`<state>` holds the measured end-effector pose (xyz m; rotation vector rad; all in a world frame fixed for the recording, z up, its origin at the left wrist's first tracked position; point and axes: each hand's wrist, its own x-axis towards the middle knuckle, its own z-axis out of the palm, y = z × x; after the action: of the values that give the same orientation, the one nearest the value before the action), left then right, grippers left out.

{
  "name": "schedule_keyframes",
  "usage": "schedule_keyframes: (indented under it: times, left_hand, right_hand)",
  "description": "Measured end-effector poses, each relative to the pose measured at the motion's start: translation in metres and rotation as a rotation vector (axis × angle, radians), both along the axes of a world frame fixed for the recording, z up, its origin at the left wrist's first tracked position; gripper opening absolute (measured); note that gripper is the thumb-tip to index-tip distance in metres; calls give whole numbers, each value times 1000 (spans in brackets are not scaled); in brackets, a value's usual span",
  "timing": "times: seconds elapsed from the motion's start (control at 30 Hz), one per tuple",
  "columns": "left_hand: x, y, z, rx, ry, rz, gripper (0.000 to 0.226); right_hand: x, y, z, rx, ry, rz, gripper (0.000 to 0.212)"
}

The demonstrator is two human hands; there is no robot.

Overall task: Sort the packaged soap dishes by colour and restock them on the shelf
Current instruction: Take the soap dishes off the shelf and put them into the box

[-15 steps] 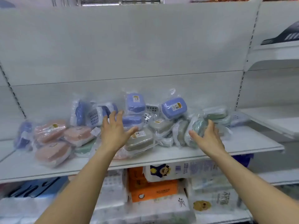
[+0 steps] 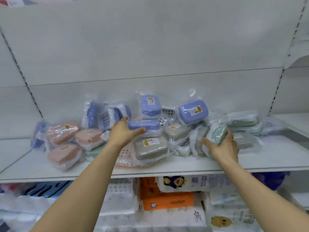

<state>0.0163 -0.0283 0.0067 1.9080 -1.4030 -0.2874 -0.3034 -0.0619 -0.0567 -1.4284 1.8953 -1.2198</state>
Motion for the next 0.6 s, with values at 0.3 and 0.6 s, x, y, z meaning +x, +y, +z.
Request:
schedule_keyframes:
  times: [0.3,0.6]
  left_hand:
    - [0,-10,9,134,-20,-65,95]
    - [-2,9,-14,-139,69,-154,107]
  right_hand:
    - [12,-1,-4,-19,-189,53,86]
    - [20,25,-6,-138,-42,-39,91]
